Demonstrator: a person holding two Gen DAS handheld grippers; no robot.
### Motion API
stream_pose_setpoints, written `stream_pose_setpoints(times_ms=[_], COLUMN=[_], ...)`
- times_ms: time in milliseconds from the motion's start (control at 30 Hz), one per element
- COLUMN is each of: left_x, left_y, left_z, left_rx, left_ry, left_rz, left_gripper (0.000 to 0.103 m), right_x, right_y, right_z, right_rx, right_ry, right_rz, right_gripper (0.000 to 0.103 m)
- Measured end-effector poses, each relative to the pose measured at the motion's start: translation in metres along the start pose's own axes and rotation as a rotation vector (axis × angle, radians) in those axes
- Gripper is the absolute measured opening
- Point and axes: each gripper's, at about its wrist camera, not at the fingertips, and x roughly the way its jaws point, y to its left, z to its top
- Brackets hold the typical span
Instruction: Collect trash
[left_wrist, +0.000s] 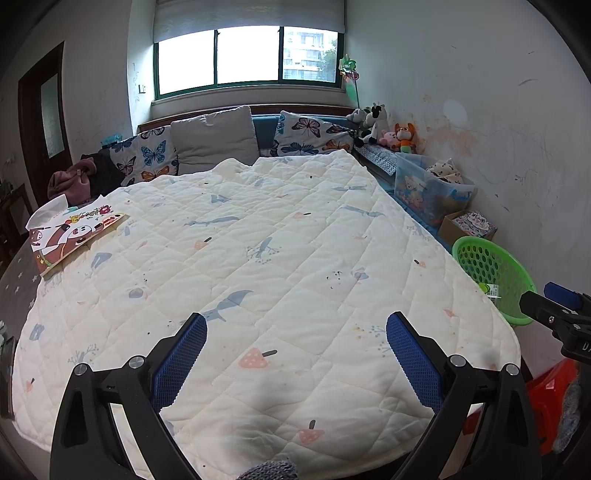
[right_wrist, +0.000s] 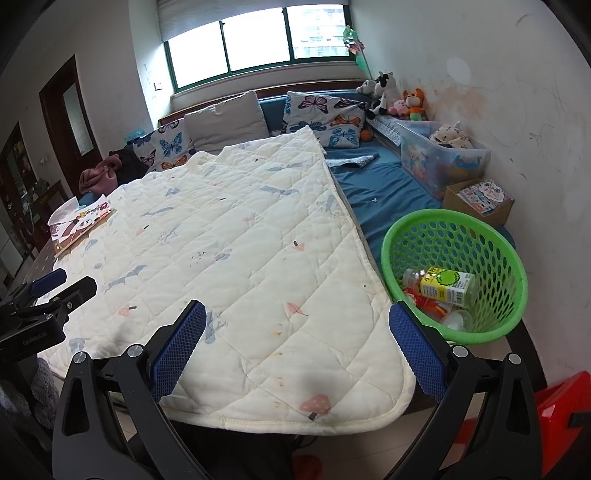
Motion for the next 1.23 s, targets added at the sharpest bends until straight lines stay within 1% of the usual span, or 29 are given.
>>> stream_pose_setpoints(times_ms=[700, 1233], left_x=[0.0004, 0.0027], left_y=[0.0015, 0.0014], left_z=[-0.0029, -0.0036], left_rx=[-0.013, -0.029], left_ry=[-0.004, -0.005], left_rz=[0.004, 0.038], left_gripper=[0.095, 0.095], right_x=[0.0017, 0.0049], right_y=[0.0028, 0.0041], right_z=[-0.0009, -0.0031], right_rx=[-0.006, -0.001], right_ry=[0.002, 0.009], right_rz=[0.008, 0.015], right_gripper=[0.098, 0.098])
